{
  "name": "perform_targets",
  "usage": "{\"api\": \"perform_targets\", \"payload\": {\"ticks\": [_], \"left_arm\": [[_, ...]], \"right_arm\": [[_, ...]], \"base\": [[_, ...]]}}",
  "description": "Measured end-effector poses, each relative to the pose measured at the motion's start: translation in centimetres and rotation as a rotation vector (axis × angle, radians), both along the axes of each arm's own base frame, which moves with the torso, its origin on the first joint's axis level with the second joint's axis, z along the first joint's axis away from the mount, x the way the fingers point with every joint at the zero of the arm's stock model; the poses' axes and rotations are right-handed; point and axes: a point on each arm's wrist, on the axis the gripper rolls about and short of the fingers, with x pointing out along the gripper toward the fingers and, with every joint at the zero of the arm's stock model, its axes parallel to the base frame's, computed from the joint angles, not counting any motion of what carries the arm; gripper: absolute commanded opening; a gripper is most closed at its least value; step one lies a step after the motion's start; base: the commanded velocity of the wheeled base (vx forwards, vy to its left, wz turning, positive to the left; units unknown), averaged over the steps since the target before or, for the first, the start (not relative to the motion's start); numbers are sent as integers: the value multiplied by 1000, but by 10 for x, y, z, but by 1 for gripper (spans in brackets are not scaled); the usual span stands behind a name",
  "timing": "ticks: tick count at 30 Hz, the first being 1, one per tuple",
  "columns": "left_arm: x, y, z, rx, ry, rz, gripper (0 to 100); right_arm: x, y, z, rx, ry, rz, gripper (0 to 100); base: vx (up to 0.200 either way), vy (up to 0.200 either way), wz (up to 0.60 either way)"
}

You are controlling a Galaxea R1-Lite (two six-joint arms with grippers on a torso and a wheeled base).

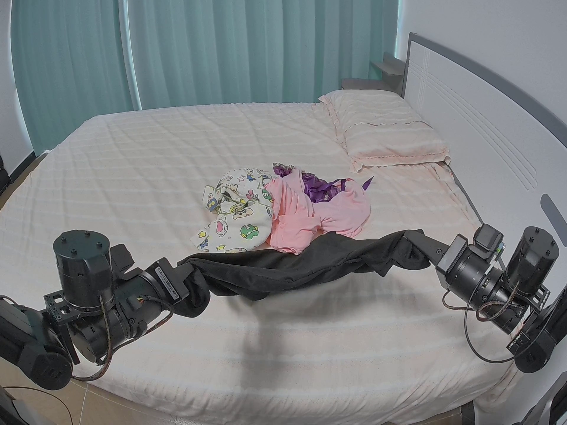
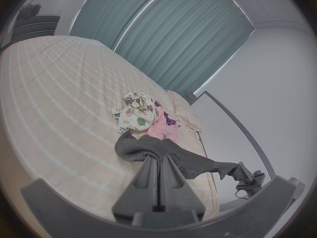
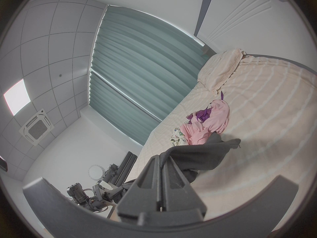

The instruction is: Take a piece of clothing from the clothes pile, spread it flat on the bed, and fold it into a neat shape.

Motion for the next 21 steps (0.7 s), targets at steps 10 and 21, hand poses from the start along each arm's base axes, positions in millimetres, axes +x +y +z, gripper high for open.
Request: {"api": "perform_targets", "payload": {"ticks": [10,21], "left_arm": [[-1,1,1,-14,-2,-16,0],[-1,7,8,-59,-38,-6,0]], "right_arm": [[0,0,0,1,-1,3,0],[-2,1,2,3,-7,7,0]], "base": [[0,100,0],[0,200,0]]}}
